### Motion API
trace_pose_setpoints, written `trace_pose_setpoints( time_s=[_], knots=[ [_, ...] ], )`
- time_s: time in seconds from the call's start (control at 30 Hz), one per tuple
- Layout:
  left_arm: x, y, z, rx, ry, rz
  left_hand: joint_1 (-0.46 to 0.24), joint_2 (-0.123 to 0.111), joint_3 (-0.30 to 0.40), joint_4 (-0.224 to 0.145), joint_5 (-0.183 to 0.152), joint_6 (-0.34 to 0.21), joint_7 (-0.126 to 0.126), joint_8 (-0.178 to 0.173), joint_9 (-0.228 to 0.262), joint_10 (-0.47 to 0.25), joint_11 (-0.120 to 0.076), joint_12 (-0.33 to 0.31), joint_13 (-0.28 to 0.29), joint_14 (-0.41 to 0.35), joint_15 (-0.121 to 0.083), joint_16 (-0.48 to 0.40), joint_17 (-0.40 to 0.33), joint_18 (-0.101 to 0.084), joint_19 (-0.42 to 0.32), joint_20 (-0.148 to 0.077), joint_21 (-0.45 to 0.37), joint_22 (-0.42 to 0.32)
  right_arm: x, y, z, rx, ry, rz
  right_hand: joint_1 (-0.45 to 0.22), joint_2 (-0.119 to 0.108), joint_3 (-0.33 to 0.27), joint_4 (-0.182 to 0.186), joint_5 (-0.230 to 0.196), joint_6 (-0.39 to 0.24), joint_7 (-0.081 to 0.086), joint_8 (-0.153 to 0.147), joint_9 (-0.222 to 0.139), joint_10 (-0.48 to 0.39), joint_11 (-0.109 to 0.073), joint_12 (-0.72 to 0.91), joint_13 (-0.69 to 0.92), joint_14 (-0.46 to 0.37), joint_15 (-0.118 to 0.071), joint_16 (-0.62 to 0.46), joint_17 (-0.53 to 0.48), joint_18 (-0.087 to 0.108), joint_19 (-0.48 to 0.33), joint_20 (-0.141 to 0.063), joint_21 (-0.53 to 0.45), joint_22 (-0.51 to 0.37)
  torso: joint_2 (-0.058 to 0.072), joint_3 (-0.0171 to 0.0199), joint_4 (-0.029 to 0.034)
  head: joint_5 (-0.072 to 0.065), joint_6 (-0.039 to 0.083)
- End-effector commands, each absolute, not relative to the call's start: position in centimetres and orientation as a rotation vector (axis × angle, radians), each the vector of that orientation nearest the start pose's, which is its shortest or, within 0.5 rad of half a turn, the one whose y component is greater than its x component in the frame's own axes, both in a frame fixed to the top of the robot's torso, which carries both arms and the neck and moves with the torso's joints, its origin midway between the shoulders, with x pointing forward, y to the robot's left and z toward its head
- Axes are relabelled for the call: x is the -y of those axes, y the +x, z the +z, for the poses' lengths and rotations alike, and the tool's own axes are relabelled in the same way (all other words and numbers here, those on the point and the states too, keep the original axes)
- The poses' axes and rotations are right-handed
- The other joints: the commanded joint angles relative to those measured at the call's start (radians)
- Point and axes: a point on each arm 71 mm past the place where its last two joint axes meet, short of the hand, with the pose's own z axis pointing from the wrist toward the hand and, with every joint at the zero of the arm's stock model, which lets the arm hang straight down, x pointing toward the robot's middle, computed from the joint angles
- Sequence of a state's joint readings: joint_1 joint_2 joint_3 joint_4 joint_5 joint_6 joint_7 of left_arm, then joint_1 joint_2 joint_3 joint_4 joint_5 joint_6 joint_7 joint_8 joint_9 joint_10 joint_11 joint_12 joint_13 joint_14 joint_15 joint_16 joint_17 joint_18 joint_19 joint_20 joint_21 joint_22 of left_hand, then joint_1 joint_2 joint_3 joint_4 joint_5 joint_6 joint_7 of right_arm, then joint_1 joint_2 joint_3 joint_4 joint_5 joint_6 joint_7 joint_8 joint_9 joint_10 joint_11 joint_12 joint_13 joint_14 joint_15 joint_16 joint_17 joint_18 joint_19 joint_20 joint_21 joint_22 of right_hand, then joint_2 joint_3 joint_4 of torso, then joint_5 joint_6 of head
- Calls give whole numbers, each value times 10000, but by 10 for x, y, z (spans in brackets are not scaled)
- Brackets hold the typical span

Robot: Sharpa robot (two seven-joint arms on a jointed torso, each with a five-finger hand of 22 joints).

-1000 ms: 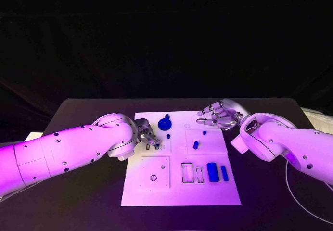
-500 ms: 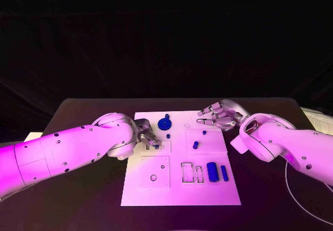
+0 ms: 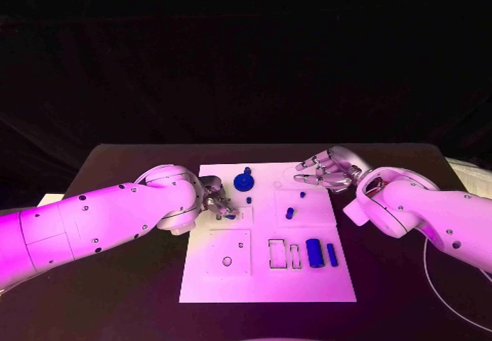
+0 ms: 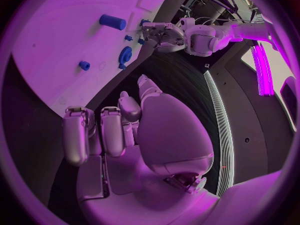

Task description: Assemble the parts on the task board

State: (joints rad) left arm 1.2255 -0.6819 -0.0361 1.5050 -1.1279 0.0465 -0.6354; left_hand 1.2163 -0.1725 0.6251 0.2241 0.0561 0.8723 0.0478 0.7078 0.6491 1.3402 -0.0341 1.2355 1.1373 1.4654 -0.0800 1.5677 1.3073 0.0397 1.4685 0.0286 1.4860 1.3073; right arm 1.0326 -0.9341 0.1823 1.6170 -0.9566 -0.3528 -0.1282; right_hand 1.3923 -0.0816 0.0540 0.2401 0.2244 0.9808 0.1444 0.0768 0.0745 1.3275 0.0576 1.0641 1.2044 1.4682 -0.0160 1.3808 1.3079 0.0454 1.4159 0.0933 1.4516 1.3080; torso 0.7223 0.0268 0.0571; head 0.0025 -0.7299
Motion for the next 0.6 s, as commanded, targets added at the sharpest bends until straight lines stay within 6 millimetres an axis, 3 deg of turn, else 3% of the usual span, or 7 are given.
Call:
trace_pose_setpoints(
  time_s=[0.03,0.6],
  knots=[
    [-152,479,-220,-23077,-1009,-3315,-45,82,1235,-1324,30,195,-132,28,22,92,-3,75,24,1054,-89,31,2635,-86,432,-56,15,1416,232,472,-181,-17125,4995,8985,6,105,-36,35,64,78,-3,41,17,1,-17,11,-13,454,-17,-34,-13,110,-37,-7,-27,333,-3,3,-5,17,-14],
    [-148,482,-220,-23065,-974,-3312,-901,352,543,-1007,20,512,-266,82,90,280,-110,264,244,1054,-180,31,2635,-116,501,-144,83,1542,230,471,-181,-17184,5043,9070,-1,109,-48,39,66,105,-9,56,22,-5,-20,-2,-26,452,-20,-48,-29,114,-48,-8,-37,316,-3,13,3,-22,-68]
  ],
)
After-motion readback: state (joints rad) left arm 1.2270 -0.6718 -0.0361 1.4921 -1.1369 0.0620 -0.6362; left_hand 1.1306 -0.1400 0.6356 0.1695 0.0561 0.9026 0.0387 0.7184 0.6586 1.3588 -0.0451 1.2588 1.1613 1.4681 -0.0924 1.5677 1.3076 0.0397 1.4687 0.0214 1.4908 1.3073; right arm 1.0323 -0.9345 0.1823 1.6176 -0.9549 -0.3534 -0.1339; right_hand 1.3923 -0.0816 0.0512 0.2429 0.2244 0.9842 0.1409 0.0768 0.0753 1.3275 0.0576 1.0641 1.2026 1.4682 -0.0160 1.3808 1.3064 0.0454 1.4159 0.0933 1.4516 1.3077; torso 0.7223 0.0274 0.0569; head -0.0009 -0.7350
